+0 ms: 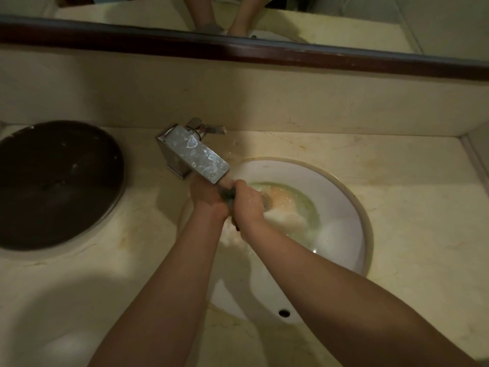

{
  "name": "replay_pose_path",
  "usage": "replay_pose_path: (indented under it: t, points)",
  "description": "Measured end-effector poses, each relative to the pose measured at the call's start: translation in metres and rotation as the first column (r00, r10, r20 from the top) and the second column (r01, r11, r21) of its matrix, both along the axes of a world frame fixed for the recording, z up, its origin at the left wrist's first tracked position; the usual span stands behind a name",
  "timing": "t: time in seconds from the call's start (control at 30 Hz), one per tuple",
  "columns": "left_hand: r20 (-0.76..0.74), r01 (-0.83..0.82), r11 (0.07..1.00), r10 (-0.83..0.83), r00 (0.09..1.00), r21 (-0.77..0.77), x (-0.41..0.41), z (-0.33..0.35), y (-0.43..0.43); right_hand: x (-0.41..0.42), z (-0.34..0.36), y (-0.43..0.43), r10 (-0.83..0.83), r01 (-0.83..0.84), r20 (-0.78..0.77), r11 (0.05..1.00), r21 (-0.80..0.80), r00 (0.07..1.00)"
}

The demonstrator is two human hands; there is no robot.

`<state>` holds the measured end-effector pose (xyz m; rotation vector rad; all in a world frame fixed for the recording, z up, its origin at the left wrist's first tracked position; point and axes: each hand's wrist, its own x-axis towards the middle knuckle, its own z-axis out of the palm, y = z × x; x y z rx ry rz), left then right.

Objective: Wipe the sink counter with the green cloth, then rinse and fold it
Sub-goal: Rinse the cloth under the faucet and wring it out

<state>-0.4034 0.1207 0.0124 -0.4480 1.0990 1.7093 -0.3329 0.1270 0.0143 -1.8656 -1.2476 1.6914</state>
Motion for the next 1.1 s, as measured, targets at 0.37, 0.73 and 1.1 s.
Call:
replay_pose_path:
  t: [0.37, 0.73, 1.1]
  points:
    - [0.01, -0.111, 0.978, 0.111, 0.994, 0.175, -0.007, 0.01, -0.017, 0.037, 0.001, -0.023, -0.702, 0.476, -0.444, 0.707, -0.522, 0.556]
    - [-0.336, 0.029, 0.996, -0.057, 0.94, -0.089, -0.002, 0.009, -0.035, -0.014, -0.01, -0.024, -0.594, 0.33, -0.509, 0.789, -0.518, 0.623]
    - [-0.311, -0.127, 0.981, 0.076, 0.947, -0.148, 0.0, 0.004, -0.02, -0.024, -0.008, 0.007, -0.515, 0.358, -0.355, 0.833, -0.422, 0.78]
